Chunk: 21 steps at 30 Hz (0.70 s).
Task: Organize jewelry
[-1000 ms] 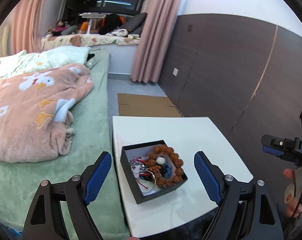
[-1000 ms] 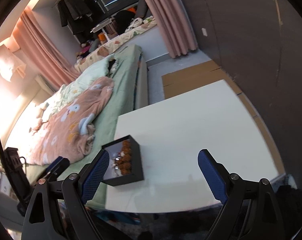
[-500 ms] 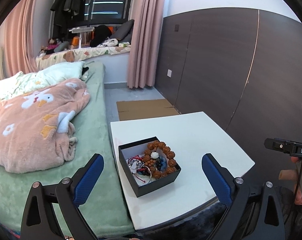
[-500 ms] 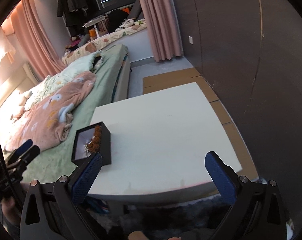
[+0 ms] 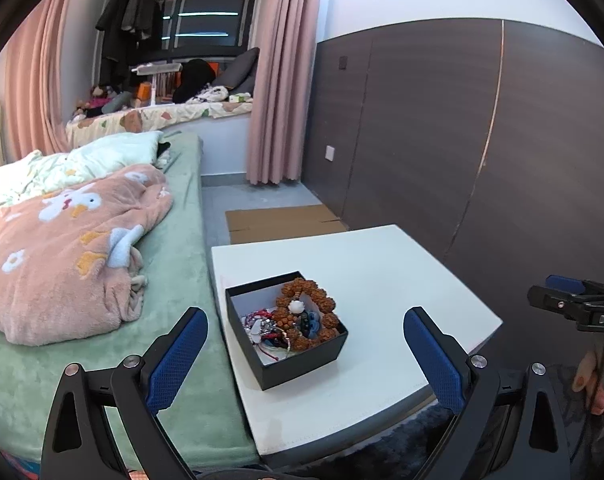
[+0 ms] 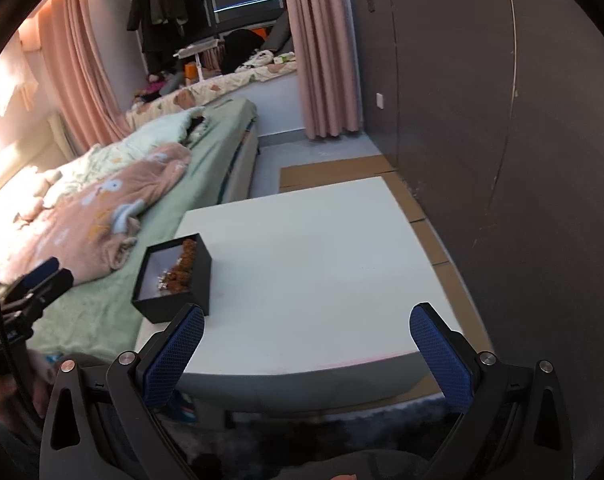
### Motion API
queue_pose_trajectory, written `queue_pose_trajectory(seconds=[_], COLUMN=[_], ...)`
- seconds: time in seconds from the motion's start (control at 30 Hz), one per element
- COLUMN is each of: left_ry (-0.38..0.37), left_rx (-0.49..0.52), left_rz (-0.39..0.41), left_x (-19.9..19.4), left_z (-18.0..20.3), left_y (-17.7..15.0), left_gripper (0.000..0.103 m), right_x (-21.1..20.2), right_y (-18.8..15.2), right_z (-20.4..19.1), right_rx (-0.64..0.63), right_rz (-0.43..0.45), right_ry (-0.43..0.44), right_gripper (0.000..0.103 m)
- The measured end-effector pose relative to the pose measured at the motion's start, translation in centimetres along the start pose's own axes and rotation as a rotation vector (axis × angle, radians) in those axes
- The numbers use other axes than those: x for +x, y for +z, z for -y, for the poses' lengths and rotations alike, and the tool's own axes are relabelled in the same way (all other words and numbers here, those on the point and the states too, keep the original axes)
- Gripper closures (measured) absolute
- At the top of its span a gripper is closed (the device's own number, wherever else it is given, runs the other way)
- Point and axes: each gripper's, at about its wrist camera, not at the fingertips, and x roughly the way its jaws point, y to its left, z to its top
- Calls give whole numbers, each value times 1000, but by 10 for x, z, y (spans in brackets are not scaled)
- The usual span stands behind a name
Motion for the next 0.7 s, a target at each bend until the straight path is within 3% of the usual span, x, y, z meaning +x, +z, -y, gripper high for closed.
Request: queue_pose_trajectory(seconds=[0.37, 0.7], left_ry=[34, 22], left_rx=[-2, -29], left_rz=[-10, -6], left_x=[1, -6], left_z=[4, 4], left_y=[0, 2], left_gripper=[4, 4], right_x=[-3, 2], right_y=[-5, -5], right_z=[17, 7], right_rx=[90, 63], right_rz=[-3, -40], right_ry=[38, 38], right_gripper=[0, 0])
